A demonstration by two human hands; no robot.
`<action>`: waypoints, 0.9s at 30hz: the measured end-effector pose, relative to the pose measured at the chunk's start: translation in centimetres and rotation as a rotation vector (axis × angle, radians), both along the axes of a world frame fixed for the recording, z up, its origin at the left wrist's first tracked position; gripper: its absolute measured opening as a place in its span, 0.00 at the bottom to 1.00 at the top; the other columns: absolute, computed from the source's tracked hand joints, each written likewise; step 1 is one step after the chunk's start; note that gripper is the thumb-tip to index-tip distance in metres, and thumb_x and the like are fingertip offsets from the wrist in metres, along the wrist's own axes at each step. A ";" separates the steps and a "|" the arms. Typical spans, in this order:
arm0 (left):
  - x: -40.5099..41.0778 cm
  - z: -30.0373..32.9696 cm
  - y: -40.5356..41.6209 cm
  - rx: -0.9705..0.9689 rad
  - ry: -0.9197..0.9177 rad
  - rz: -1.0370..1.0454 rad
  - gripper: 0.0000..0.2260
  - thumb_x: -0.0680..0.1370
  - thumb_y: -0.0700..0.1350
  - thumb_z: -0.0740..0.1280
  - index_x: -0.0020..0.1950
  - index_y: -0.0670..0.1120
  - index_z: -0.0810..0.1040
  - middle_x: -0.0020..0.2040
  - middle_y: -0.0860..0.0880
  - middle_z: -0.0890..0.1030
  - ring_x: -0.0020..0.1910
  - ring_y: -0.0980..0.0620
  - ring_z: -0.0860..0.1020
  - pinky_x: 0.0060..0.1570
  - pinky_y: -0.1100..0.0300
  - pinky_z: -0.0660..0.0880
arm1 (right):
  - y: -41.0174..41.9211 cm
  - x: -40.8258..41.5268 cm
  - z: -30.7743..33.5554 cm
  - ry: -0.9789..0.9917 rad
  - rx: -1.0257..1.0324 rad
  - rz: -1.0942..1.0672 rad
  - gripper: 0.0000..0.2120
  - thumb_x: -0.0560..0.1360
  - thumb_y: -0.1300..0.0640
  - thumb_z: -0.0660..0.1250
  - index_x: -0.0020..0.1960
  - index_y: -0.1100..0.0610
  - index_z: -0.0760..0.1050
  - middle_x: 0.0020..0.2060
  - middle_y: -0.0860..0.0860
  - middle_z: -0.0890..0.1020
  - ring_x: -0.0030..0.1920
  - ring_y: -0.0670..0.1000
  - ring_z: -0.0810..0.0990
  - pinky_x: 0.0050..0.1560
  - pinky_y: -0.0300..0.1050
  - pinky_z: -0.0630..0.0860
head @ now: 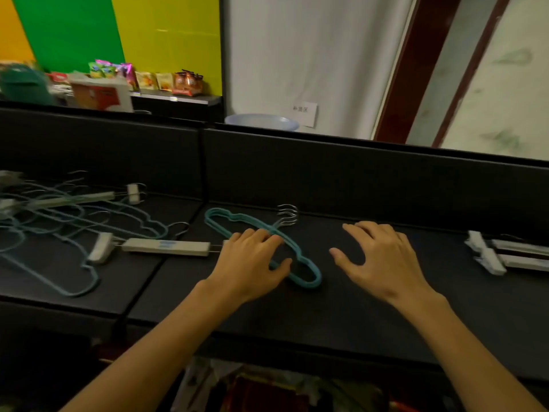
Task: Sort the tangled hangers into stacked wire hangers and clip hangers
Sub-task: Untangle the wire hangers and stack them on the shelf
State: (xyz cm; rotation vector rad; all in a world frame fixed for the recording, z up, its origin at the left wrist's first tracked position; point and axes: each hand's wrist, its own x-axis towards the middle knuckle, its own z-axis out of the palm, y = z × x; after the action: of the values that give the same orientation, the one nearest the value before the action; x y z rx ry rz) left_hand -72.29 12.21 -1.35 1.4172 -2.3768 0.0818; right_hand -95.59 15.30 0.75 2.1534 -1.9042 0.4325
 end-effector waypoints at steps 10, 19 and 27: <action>22.9 -0.8 2.4 -0.018 0.010 0.136 0.21 0.77 0.60 0.59 0.66 0.52 0.71 0.60 0.51 0.75 0.59 0.48 0.72 0.58 0.53 0.68 | -0.9 23.1 -0.7 -0.066 -0.004 0.158 0.24 0.76 0.40 0.58 0.68 0.51 0.69 0.60 0.50 0.76 0.60 0.52 0.72 0.59 0.50 0.68; 32.3 -1.4 -0.8 0.028 0.030 0.162 0.20 0.77 0.59 0.59 0.67 0.52 0.70 0.62 0.51 0.75 0.61 0.48 0.71 0.59 0.53 0.67 | -4.9 31.0 -2.5 0.012 0.185 0.216 0.23 0.77 0.40 0.57 0.69 0.47 0.65 0.62 0.48 0.74 0.62 0.52 0.71 0.60 0.50 0.67; 36.5 0.1 -7.1 0.042 0.003 0.102 0.21 0.76 0.60 0.60 0.66 0.53 0.70 0.62 0.52 0.75 0.61 0.50 0.71 0.58 0.56 0.67 | -8.4 32.1 -4.0 0.087 0.260 0.175 0.20 0.79 0.47 0.58 0.71 0.45 0.63 0.62 0.47 0.72 0.62 0.51 0.70 0.61 0.47 0.64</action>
State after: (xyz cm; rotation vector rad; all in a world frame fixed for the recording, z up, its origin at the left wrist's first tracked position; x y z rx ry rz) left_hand -35.78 5.13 -1.29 1.5564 -2.3162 0.0564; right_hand -63.46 6.86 -3.25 2.4704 -1.8184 0.1225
